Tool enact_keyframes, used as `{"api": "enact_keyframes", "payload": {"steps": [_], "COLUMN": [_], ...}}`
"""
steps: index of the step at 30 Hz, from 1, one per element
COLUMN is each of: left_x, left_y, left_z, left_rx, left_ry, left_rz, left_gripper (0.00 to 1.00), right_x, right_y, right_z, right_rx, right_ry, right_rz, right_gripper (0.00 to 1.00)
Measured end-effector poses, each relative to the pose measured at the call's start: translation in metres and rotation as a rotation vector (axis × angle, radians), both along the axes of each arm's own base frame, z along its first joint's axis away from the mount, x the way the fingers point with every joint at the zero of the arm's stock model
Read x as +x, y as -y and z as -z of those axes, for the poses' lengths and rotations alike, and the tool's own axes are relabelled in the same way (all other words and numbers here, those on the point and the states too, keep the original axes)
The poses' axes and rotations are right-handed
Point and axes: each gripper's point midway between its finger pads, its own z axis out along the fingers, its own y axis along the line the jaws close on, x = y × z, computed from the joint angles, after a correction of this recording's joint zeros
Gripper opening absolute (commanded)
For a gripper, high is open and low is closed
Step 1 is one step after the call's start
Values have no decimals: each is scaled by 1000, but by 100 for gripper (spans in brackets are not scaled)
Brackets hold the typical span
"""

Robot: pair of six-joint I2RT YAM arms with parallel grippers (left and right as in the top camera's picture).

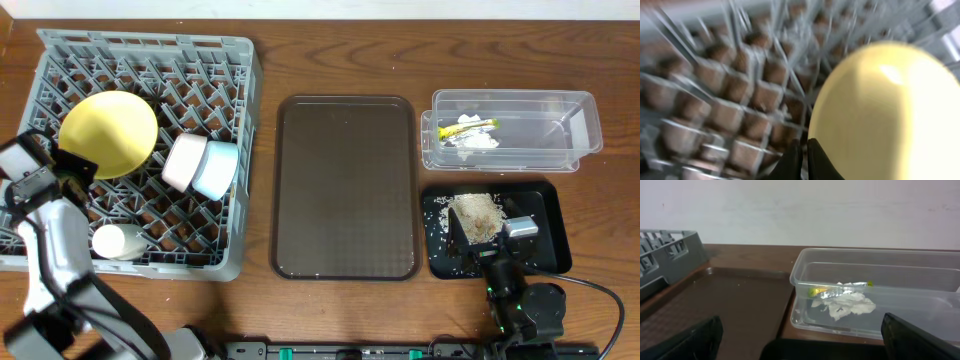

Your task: Sort waste into correct bins and load items into the dishwasher

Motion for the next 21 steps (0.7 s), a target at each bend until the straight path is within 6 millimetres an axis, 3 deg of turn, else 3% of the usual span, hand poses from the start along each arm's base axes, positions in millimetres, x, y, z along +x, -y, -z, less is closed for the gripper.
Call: {"api": "enact_keyframes", "payload": {"steps": [4,7,8,10,12,17,21], "left_x": [-9,-14,-16,-24,-28,-23,-16], "left_y": [-17,-22,-21,-13,-2,32,53], "left_z": [-52,-70,-68,-53,-36,-16,-13], "left_rx": [231,321,322,268,177,-62,-188], "left_ry": [9,-6,-26,-80,-102,-35,22], "left_rz": [14,20,26,44,50,67,105], "left_gripper": [8,8,12,39,52,53,43], "right_x": [0,0,0,0,0,0,0], "right_y": [0,0,0,0,0,0,0], "right_z": [0,0,0,0,0,0,0], "right_rx": [0,0,0,0,0,0,0], "right_ry": [0,0,0,0,1,0,0], "right_rz": [0,0,0,0,0,0,0], "right_gripper": [99,99,99,99,99,99,99]}}
